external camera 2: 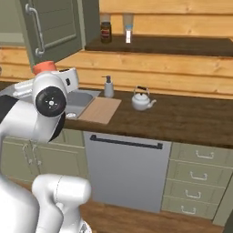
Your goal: Pick the kettle from the counter and place it on the tray. Then pick the mug from the cabinet and place it on the tray. Then close the cabinet doors.
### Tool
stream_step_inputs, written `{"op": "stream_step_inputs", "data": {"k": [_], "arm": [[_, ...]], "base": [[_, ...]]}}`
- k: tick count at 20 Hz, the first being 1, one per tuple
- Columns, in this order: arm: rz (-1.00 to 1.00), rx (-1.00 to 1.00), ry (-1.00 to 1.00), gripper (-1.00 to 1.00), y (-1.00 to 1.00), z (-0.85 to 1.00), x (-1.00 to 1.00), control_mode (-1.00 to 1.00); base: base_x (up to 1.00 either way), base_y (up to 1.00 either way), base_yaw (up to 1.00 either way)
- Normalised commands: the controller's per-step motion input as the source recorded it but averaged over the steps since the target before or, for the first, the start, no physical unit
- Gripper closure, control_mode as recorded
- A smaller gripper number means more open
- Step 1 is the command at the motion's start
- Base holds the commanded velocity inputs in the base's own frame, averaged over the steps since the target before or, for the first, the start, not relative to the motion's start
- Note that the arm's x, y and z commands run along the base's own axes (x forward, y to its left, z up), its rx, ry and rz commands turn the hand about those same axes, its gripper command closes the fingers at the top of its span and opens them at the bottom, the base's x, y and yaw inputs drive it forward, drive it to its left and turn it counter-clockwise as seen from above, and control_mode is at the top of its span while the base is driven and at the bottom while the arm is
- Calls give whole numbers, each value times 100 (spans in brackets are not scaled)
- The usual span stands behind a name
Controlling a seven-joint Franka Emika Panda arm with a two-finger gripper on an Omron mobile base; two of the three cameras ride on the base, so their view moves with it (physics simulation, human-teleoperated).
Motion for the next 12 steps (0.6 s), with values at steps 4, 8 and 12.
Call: {"op": "stream_step_inputs", "data": {"k": [4, 8, 12], "arm": [[0, 0, 0, 100, 0, 0, 0, 100], [0, 0, 0, 100, 0, 0, 0, 100], [0, 0, 0, 100, 0, 0, 0, 100]], "base": [[68, -6, -5], [64, -16, -5], [56, -20, -4]]}}
